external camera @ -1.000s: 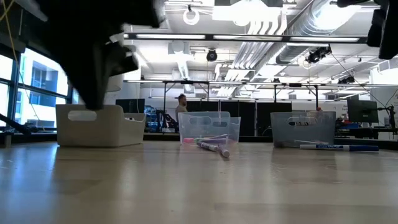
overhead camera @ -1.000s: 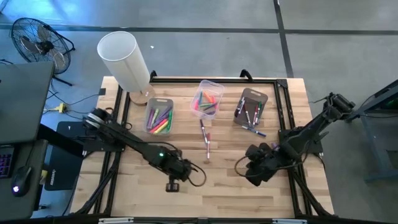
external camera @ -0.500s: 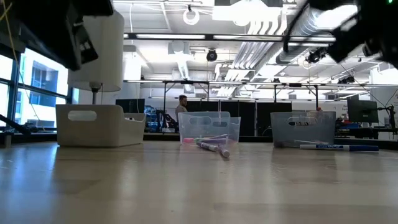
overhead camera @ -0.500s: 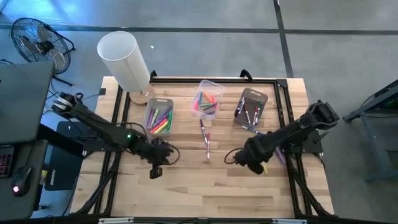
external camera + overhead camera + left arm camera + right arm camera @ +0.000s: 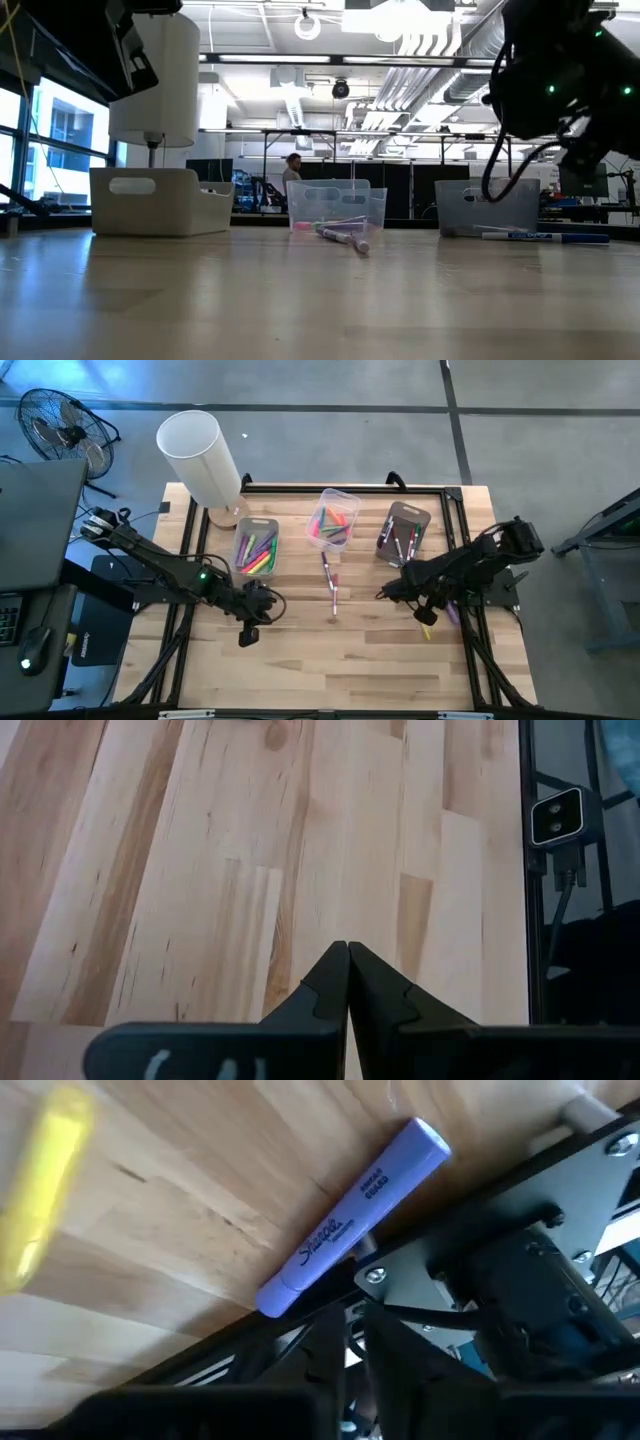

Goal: Pick & Place Markers
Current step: Put the purple highlighter into the gray bin

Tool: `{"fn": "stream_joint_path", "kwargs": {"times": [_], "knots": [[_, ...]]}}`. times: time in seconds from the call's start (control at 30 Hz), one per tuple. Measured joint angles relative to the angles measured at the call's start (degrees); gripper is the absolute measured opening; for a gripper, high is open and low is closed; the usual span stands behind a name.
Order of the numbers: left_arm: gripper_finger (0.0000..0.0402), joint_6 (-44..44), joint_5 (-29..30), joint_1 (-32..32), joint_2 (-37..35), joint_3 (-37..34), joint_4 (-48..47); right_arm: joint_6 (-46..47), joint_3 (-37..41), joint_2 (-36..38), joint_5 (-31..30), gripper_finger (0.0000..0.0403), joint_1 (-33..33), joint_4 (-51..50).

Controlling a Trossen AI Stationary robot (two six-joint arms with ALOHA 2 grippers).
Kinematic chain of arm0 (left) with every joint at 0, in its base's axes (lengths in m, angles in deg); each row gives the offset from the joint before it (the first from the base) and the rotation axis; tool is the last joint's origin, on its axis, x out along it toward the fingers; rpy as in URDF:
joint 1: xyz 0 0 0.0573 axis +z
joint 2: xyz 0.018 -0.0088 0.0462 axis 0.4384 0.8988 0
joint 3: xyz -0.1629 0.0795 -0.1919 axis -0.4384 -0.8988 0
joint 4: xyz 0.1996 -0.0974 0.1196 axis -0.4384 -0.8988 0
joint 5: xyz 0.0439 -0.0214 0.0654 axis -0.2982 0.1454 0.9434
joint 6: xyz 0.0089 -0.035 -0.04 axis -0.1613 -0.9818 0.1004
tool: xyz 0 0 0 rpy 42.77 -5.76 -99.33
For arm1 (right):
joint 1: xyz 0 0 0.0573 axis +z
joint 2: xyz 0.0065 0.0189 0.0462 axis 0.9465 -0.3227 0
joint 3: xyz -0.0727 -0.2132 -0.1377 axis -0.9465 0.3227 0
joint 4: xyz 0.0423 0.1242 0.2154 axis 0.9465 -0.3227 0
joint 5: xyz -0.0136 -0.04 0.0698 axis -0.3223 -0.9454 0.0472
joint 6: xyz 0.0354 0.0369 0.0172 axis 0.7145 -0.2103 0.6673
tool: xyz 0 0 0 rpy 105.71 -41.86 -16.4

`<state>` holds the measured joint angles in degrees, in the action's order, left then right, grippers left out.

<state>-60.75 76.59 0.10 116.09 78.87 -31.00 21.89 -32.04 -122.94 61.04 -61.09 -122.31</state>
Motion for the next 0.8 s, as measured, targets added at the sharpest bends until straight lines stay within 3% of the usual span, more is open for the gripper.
{"fn": "stream_joint_path", "kwargs": {"times": [0.17,0.3,0.8], "knots": [[0.0000,-0.65,-0.02,0.01,0.00,0.00,0.07,-2.16,2.95,-0.04,0.71,0.0096,-1.96,4.31],[0.0000,-1.49,-0.02,0.01,0.02,0.00,0.16,-2.34,3.03,-0.01,-0.60,0.0123,-3.09,10.32],[0.0000,-2.83,0.44,0.01,0.02,0.00,0.87,4.76,9.16,-0.02,2.14,0.0130,-6.27,13.04]]}}
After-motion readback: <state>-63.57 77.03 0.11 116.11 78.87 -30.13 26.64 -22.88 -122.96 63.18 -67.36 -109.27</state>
